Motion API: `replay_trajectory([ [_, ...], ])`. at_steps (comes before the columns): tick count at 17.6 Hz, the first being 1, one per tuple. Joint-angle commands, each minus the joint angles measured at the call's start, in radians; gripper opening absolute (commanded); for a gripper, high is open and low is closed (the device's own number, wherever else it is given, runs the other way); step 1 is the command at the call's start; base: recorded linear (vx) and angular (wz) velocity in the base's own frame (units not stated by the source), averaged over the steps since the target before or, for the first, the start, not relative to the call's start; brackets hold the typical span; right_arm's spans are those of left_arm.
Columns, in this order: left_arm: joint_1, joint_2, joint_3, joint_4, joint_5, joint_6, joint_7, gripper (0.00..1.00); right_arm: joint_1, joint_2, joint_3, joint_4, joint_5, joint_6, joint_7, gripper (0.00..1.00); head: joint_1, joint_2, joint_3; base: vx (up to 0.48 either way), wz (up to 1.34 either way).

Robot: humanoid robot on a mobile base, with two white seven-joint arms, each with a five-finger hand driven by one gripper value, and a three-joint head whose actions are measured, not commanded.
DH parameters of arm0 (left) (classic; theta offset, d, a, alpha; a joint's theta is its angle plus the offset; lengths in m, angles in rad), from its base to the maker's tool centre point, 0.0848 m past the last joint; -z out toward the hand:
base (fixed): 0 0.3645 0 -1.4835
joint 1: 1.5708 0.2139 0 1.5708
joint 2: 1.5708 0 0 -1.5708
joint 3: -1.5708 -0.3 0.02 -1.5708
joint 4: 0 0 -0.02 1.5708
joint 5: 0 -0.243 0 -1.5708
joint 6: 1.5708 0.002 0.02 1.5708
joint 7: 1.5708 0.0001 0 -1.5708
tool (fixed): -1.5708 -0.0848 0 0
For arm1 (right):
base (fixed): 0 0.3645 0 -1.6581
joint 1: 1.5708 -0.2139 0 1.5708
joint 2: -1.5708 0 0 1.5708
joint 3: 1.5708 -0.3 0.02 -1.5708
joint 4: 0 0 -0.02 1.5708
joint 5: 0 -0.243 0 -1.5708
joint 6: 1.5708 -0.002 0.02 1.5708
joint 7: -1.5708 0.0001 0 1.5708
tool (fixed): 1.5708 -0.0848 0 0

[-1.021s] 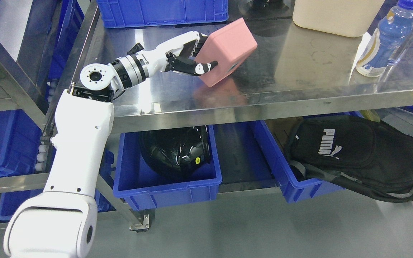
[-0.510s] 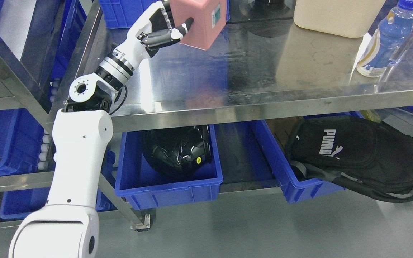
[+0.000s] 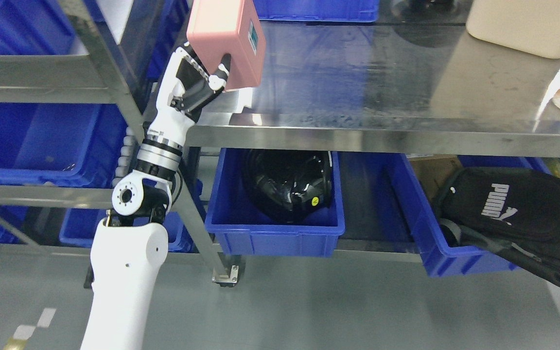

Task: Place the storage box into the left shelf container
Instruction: 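Hold the pink box in the left hand while the robot turns to another rack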

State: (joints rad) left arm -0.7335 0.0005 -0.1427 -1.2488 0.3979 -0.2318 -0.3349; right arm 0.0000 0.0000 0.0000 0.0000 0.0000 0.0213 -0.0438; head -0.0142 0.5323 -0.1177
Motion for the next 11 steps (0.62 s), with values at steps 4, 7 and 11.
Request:
replay_trajectory([
  [4, 0.322, 0.017, -0.163, -0.348, 0.018, -0.080, 0.004, 0.02, 0.000, -0.017, -0.005, -0.017, 0.000, 0.000, -0.001, 1.00, 0.0000, 0.000, 0.000, -0.132, 0.68],
  [7, 0.364, 0.017, -0.150, -0.348, 0.018, -0.081, 0.002, 0.02, 0.000, -0.017, -0.005, -0.017, 0.000, 0.000, -0.001, 1.00, 0.0000, 0.000, 0.000, -0.106, 0.96],
  [11, 0.408, 0.017, -0.091, -0.347, 0.018, -0.078, 0.002, 0.02, -0.002, -0.017, -0.005, -0.017, 0.000, 0.000, -0.001, 1.00, 0.0000, 0.000, 0.000, -0.019, 1.19],
])
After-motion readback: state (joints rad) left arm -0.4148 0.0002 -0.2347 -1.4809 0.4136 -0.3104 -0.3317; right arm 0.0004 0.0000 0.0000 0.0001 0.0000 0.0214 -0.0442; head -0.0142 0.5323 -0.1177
